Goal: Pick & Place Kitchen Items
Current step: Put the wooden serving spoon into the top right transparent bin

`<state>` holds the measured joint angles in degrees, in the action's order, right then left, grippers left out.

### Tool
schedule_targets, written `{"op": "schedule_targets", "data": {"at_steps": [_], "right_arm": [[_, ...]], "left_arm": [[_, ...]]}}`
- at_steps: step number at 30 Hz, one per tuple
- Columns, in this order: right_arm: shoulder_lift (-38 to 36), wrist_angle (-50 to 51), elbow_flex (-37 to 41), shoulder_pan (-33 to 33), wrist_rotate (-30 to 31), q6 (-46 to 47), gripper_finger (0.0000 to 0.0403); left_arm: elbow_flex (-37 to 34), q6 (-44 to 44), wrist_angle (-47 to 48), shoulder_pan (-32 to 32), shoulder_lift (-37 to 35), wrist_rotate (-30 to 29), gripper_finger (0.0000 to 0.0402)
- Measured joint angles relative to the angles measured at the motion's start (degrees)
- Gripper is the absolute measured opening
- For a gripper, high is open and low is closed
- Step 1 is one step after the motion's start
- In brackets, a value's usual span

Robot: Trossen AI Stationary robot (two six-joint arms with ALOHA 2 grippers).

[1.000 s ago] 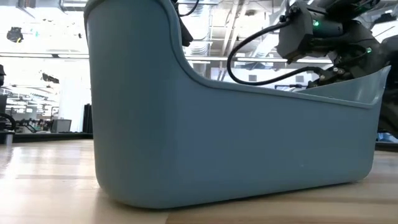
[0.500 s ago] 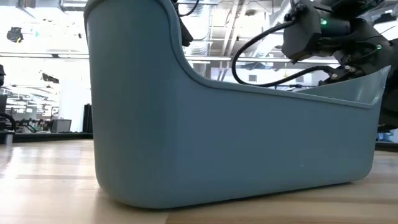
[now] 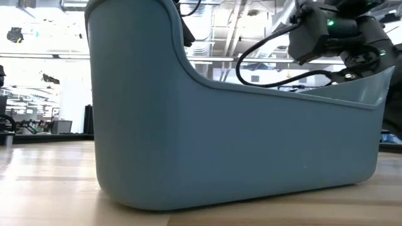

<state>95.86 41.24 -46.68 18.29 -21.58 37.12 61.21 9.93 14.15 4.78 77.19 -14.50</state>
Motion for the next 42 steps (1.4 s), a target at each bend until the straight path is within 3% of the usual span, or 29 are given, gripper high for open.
{"op": "schedule_targets", "data": {"at_steps": [12, 33, 42], "right_arm": [[-0.11, 0.12, -0.13, -7.35, 7.04, 0.46, 0.0], [-1.49, 0.52, 0.07, -26.11, 20.73, -0.04, 0.0], [-3.15, 1.06, 0.26, -34.84, 22.35, 1.25, 0.0]], "left_arm": [[0.0, 0.02, 0.07, 0.0, 0.0, 0.0, 0.0085], [0.0, 0.02, 0.66, 0.0, 0.0, 0.0, 0.0085], [0.0, 0.02, 0.69, 0.0, 0.0, 0.0, 0.0085]]}}
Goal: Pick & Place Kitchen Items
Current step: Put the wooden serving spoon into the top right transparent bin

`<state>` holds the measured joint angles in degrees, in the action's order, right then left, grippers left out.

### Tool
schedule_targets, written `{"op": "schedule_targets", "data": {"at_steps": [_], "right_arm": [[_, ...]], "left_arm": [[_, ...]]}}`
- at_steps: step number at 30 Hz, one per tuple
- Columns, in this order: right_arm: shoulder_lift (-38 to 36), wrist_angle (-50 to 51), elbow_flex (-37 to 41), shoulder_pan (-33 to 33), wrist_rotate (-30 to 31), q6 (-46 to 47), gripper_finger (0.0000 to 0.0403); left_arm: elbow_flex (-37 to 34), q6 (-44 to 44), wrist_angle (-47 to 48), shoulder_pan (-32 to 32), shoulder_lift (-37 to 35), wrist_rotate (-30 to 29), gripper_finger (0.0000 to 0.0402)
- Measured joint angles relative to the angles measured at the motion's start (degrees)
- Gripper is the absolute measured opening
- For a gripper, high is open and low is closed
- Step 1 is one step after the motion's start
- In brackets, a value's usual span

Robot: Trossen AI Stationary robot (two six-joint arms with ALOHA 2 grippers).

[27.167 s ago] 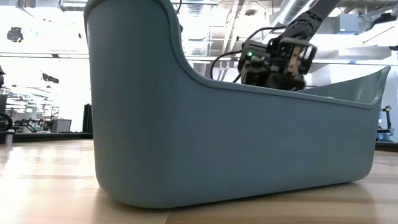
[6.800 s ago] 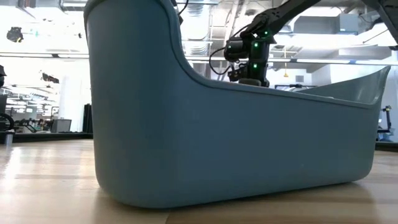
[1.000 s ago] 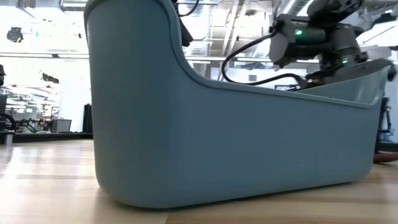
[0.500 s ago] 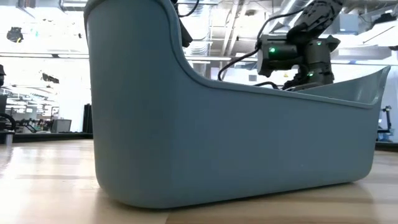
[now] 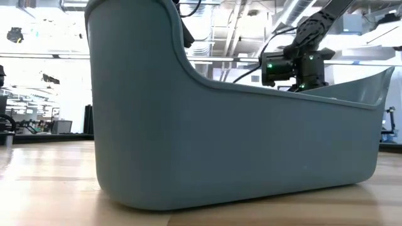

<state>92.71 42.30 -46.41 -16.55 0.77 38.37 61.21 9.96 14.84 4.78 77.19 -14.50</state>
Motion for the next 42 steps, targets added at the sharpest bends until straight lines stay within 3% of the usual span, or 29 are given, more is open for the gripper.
{"op": "schedule_targets", "data": {"at_steps": [11, 21, 24, 31, 42], "right_arm": [[0.0, -2.15, -0.02, -5.54, -2.33, 12.98, 0.0], [1.37, -21.27, -0.02, -5.58, -5.49, 19.79, 0.0], [2.47, -21.17, 0.07, -5.62, -6.22, 20.02, 0.0], [5.73, -23.52, -0.44, -3.93, -8.65, 20.71, 0.0], [5.75, -25.08, -0.26, -2.21, -8.6, 22.58, 0.0]], "left_arm": [[0.0, 0.0, 0.21, 0.0, 0.0, 0.0, 0.0085], [-0.21, 0.36, 1.15, 0.0, 0.0, 0.02, 0.0085], [-1.84, 2.9, 3.18, 0.02, 0.0, 0.84, 0.0085], [-9.76, 10.77, 2.99, -0.44, 0.0, 10.6, 0.0085], [-14.86, 12.96, -2.73, -2.51, 0.07, 8.86, 0.0085]]}}
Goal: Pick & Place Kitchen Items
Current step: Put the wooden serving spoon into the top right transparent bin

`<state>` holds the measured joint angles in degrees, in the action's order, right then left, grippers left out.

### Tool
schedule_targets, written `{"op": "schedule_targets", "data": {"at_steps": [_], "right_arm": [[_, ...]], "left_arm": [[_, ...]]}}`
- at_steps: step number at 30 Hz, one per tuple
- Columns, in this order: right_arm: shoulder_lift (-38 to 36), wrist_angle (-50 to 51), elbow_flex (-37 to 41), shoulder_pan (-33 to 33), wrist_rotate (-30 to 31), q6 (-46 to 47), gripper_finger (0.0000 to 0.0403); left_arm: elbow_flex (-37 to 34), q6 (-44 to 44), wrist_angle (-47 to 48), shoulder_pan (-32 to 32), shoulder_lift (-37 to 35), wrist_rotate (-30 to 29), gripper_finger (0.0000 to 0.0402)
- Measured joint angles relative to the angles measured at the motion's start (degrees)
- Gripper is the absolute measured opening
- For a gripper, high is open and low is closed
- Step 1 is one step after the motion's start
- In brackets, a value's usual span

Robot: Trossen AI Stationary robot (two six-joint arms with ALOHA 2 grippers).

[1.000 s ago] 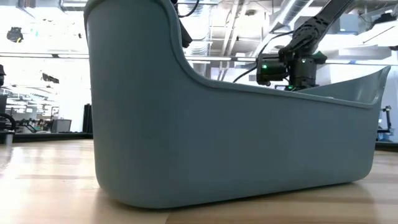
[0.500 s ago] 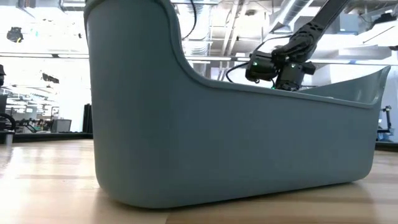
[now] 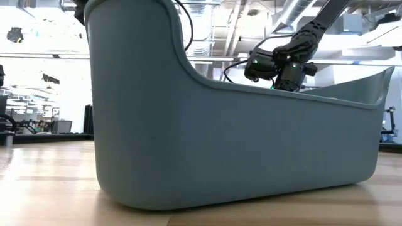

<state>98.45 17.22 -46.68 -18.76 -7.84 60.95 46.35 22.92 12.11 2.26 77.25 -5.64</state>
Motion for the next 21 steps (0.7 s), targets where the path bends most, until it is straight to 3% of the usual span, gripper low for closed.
{"op": "schedule_targets", "data": {"at_steps": [7, 12, 21], "right_arm": [[0.02, -0.12, 0.04, 0.0, 0.02, 0.0, 0.0], [0.02, -0.16, 0.05, 0.0, 0.03, 0.02, 0.0], [0.09, -0.56, 0.04, 0.0, -0.23, -0.31, 0.0]], "left_arm": [[1.02, -3.81, -0.64, 0.78, 0.0, -1.53, 0.0082], [4.9, -8.53, -1.04, 1.52, 0.65, -1.45, 0.0051], [12.86, -10.43, -0.83, 4.8, 12.05, 4.63, 0.0005]]}}
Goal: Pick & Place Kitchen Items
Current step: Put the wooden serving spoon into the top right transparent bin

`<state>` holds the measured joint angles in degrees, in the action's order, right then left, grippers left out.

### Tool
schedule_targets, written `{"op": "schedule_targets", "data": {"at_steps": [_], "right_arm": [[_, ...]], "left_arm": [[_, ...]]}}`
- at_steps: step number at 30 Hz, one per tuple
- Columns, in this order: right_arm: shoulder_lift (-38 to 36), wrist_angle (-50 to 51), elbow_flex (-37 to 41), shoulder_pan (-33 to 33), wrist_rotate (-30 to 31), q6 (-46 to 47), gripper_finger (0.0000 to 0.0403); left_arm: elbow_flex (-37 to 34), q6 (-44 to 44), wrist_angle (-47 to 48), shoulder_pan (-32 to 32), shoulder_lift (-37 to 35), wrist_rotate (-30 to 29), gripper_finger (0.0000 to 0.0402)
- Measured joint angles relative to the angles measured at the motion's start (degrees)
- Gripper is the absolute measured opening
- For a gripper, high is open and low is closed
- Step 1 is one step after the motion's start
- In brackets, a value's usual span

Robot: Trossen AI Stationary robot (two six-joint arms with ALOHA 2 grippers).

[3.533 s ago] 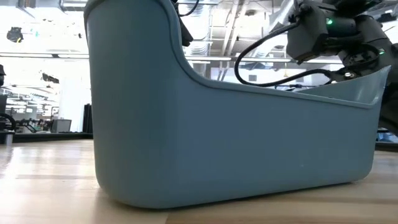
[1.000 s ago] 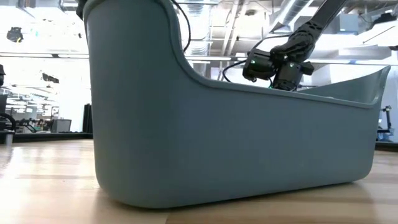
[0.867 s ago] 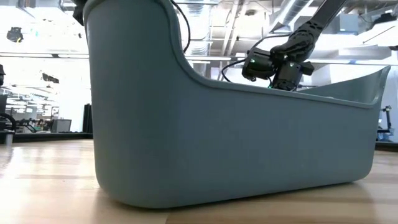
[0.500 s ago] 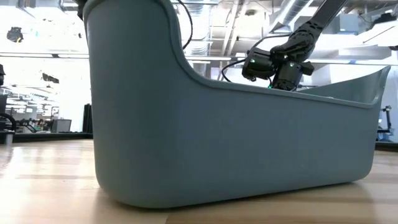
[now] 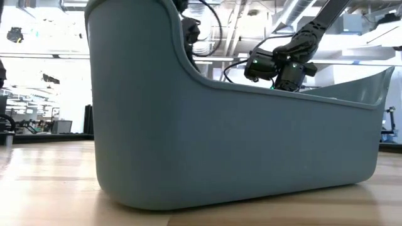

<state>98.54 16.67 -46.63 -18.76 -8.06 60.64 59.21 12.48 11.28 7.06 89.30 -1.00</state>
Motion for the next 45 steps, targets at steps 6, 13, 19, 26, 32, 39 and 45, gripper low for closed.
{"op": "schedule_targets", "data": {"at_steps": [6, 13, 19, 26, 32, 39, 45], "right_arm": [[0.0, 0.02, 0.0, -0.02, -0.31, -0.13, 0.0], [0.02, 0.2, -0.02, -0.02, -0.76, -0.61, 0.0], [0.02, 0.28, -0.02, -0.02, -1.03, -0.61, 0.0], [0.0, 0.34, -0.02, -0.02, -1.17, -0.81, 0.0], [-0.02, 0.31, -0.02, -0.02, -1.22, -1.06, 0.0], [-0.02, -0.3, 0.02, 0.0, -1.3, -1.2, 0.0], [-0.02, -0.55, 0.02, 0.0, -1.3, -1.2, 0.0]], "left_arm": [[5.09, -1.51, 3.09, -0.07, 4.22, 0.18, 0.0003], [7.03, -3.55, 7.25, 0.09, 9.04, 0.2, 0.0003], [6.94, -3.45, 7.24, 0.09, 11.9, -0.32, 0.0004], [6.99, -3.31, 6.21, 0.09, 12.17, -2.24, 0.0058], [6.94, -3.28, 4.89, 0.09, 13.44, -2.42, 0.0135], [6.9, -3.23, 1.8, -0.28, 18.7, -2.46, 0.0185], [6.79, -3.23, 0.98, -0.37, 20.98, -2.02, 0.0187]]}}
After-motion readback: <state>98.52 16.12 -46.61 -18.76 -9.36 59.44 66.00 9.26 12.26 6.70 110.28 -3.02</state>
